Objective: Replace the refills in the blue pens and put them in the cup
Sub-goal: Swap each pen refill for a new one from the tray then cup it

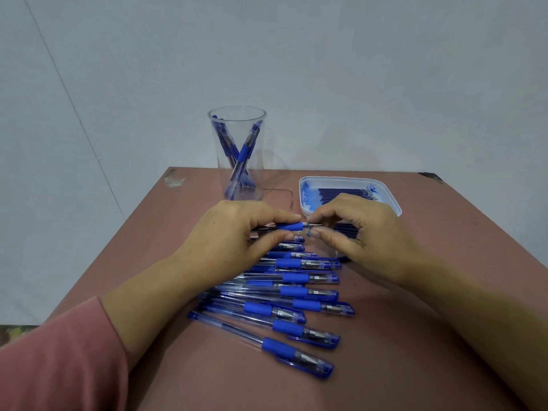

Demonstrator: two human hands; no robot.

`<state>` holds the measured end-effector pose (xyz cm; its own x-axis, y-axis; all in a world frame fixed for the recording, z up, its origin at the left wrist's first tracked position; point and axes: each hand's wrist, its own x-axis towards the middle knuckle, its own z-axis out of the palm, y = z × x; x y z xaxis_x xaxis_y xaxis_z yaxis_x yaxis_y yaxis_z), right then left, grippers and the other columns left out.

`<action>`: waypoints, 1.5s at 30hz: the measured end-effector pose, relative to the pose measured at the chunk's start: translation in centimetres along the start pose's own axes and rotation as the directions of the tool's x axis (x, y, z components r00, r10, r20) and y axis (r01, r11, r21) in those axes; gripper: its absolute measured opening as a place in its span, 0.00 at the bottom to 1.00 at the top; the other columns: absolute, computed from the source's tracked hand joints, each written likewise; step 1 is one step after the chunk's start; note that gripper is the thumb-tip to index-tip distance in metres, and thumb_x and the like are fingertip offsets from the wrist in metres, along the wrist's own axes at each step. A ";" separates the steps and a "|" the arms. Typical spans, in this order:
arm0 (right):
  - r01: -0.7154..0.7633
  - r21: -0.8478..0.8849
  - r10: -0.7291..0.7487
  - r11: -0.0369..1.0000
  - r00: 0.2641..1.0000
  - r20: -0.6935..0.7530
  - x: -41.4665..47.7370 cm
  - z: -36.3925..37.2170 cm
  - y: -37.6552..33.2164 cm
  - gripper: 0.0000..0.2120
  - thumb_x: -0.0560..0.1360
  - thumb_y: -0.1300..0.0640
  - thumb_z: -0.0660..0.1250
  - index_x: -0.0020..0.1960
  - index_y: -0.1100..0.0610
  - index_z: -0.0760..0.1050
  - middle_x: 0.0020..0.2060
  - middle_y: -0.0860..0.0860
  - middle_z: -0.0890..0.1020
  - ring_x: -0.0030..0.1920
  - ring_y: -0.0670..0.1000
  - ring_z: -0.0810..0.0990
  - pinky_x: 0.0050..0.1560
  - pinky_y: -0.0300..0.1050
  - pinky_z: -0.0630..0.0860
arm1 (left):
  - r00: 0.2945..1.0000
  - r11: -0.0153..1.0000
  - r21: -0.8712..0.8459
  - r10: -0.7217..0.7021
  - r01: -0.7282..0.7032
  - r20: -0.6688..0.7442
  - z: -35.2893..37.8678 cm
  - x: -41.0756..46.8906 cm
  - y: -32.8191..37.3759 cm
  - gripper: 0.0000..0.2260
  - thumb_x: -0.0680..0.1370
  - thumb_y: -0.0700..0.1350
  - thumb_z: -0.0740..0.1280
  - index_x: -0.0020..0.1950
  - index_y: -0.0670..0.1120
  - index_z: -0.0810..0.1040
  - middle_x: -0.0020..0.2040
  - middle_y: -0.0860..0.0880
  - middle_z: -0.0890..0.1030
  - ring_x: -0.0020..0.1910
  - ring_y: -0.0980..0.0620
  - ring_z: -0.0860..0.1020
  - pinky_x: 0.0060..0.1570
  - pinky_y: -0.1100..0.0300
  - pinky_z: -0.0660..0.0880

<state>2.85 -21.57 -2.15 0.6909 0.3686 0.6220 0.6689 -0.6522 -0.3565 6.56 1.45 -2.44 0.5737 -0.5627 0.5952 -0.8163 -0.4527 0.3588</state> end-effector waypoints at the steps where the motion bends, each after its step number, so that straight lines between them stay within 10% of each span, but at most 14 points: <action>1: -0.004 -0.011 0.004 1.000 1.000 0.009 0.0 0.0 0.1 0.07 0.76 0.53 0.69 0.53 0.51 0.80 0.42 0.39 0.79 0.44 0.41 0.78 0.45 0.33 0.73 | 1.000 1.000 -0.001 0.002 -0.002 0.001 0.0 0.0 0.0 0.13 0.76 0.56 0.68 0.59 0.57 0.81 0.47 0.62 0.83 0.45 0.64 0.80 0.44 0.59 0.80; 39: -0.082 -0.023 0.084 0.996 0.991 0.104 -0.1 -1.0 0.3 0.14 0.75 0.42 0.62 0.52 0.49 0.79 0.41 0.40 0.79 0.43 0.42 0.78 0.44 0.32 0.72 | 1.000 1.000 -0.004 0.030 -0.030 -0.007 0.1 0.0 0.2 0.13 0.76 0.54 0.69 0.59 0.56 0.81 0.49 0.60 0.84 0.46 0.64 0.81 0.45 0.60 0.80; 45: -0.073 -0.265 0.151 0.961 0.945 0.289 -1.5 -3.6 2.7 0.16 0.71 0.36 0.64 0.55 0.39 0.77 0.45 0.38 0.73 0.49 0.43 0.72 0.49 0.40 0.69 | 0.999 1.000 0.020 0.018 -0.017 -0.032 -0.2 0.0 -0.1 0.14 0.75 0.56 0.69 0.59 0.57 0.81 0.48 0.66 0.80 0.47 0.65 0.80 0.47 0.61 0.80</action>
<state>2.65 -26.27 -1.60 0.8335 0.4412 0.3326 0.5202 -0.8296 -0.2031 6.61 1.60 -2.30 0.5565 -0.5486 0.6240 -0.8246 -0.4568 0.3338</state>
